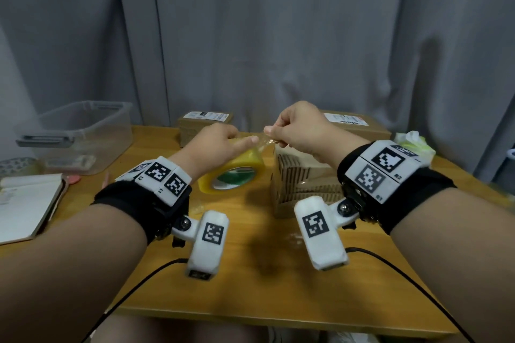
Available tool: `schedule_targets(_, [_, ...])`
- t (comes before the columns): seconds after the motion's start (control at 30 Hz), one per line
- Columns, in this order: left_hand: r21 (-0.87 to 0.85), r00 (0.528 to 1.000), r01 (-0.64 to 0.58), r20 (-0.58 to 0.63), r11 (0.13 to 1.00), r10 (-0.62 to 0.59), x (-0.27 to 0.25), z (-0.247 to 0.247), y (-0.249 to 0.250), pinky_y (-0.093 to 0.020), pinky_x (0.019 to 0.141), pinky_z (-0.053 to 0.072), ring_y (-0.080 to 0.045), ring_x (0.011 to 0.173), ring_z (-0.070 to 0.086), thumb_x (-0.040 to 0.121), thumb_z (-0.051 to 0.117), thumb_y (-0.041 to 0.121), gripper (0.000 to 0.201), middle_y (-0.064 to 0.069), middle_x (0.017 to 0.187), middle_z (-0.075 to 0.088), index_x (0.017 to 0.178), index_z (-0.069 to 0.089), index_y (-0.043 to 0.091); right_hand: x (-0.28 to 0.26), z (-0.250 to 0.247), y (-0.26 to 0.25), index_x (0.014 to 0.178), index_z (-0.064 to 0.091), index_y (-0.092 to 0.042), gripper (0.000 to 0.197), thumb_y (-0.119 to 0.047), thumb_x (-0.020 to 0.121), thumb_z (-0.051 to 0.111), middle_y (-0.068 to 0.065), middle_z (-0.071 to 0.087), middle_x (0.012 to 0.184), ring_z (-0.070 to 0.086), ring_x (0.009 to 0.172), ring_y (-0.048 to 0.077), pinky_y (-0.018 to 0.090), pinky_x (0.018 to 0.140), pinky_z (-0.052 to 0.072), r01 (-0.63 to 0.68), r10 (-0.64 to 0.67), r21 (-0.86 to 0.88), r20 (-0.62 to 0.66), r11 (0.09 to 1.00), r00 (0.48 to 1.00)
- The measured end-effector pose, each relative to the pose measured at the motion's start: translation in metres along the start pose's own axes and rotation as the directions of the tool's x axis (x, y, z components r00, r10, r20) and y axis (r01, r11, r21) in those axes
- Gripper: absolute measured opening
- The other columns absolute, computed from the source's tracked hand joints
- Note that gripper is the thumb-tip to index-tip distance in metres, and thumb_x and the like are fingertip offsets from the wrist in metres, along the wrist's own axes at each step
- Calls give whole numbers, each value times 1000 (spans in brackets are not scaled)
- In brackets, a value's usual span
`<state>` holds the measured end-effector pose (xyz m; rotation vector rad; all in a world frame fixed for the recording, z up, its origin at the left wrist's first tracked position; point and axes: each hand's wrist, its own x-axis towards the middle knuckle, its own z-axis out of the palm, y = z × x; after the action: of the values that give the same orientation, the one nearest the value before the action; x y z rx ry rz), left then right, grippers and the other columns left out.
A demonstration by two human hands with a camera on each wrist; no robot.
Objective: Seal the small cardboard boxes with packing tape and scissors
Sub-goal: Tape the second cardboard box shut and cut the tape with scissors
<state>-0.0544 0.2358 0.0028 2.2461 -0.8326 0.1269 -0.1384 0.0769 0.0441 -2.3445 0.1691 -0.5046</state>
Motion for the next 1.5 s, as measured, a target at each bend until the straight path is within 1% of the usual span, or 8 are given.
schedule_targets(0.07, [-14,996,-89,-7,996,89,-4,0,5,-19,82,45,-2,96,57,90,56,45,36,11,102,61,116,65,22,-2,1,2,74,66,-6,27,-27,89,66,3,61,66,54,60,10,20,54,42,30,-30,-16,-10,999,1000])
schedule_targets(0.17, [-141,985,-169,-55,975,163,-6,0,10,-6,67,43,14,72,56,93,59,22,18,12,81,59,105,70,17,-3,-2,12,80,68,0,36,-33,93,60,8,66,73,60,66,16,24,61,48,53,-54,-11,-86,999,995])
schedule_targets(0.53, [-359,963,125,-179,925,-200,-2,36,-25,-29,77,49,-18,85,62,93,58,23,20,-5,86,68,90,70,8,-11,-5,53,78,68,-14,21,-32,86,69,-5,61,71,52,65,5,21,53,35,-135,146,-212,38,968,989])
schedule_targets(0.8, [-279,950,188,-192,942,-247,5,40,-23,-34,75,49,-23,80,59,95,54,25,23,-12,85,68,89,69,8,-2,5,43,87,63,-1,28,-24,97,52,14,62,88,59,79,25,26,63,41,-212,213,-137,-12,968,977])
schedule_targets(1.0, [-228,953,196,-185,954,-240,7,42,-20,-32,80,48,-22,81,59,95,53,26,19,-4,82,65,88,67,14,-4,18,47,93,54,-16,29,-42,87,65,-6,56,87,54,80,9,26,60,39,-172,171,-54,-10,984,985])
schedule_targets(1.2, [-236,948,210,-187,949,-257,8,43,-22,-28,71,45,-17,69,55,95,54,27,19,2,70,60,90,68,14,0,24,56,92,50,-23,18,-24,87,68,-8,47,80,51,74,13,24,58,39,-152,152,8,-76,988,985])
schedule_targets(1.43, [-209,956,200,-173,957,-237,7,45,-21,-29,66,47,-20,67,57,95,53,28,21,0,71,63,91,68,15,-15,21,59,128,51,-20,34,-35,98,48,5,43,131,38,126,23,34,105,27,91,-163,-347,-185,934,969])
schedule_targets(1.5, [-187,961,180,-174,966,-213,8,45,-19,-33,75,51,-22,77,62,95,53,29,21,-5,82,68,92,68,15,-21,20,59,144,38,-22,49,-43,100,36,-1,33,151,22,142,18,39,116,8,295,-335,-536,24,791,942])
